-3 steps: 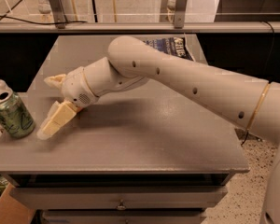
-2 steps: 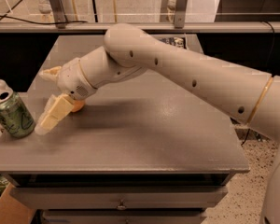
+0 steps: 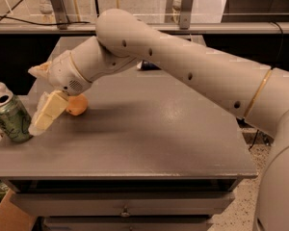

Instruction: Knock green can over

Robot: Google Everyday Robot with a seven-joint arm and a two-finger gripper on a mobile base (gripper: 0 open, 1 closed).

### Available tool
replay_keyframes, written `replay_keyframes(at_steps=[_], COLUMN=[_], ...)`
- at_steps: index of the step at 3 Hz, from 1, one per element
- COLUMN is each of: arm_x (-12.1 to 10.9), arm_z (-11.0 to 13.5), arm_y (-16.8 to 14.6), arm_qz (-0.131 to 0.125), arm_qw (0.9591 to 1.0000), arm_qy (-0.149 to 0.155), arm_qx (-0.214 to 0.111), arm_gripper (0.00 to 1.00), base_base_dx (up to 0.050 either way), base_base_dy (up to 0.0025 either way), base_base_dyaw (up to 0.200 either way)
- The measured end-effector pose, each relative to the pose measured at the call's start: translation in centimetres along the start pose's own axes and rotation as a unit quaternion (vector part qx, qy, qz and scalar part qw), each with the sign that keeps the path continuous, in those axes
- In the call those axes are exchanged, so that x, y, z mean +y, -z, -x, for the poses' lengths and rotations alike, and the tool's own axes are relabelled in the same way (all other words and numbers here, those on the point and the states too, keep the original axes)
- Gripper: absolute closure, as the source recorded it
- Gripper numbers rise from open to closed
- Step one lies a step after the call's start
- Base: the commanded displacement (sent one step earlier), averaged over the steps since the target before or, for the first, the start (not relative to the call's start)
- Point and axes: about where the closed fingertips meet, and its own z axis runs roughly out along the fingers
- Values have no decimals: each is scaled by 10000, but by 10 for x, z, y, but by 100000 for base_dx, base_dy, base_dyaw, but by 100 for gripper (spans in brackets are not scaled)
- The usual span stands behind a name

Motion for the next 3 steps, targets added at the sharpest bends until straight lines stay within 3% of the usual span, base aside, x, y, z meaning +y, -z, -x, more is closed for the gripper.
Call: replay_keyframes(at_steps=[2,3], arm_x=[-1,-2], arm_z=[-12,-15], arm_y=[-28,-38], arm_qz=[184,217], arm_qw=[9998,9996], arm_qy=[-90,-141], arm_qx=[-59,-90], arm_gripper=[0,16], base_base_dx=[0,0], base_base_dy=[0,0], base_base_dyaw=[0,0])
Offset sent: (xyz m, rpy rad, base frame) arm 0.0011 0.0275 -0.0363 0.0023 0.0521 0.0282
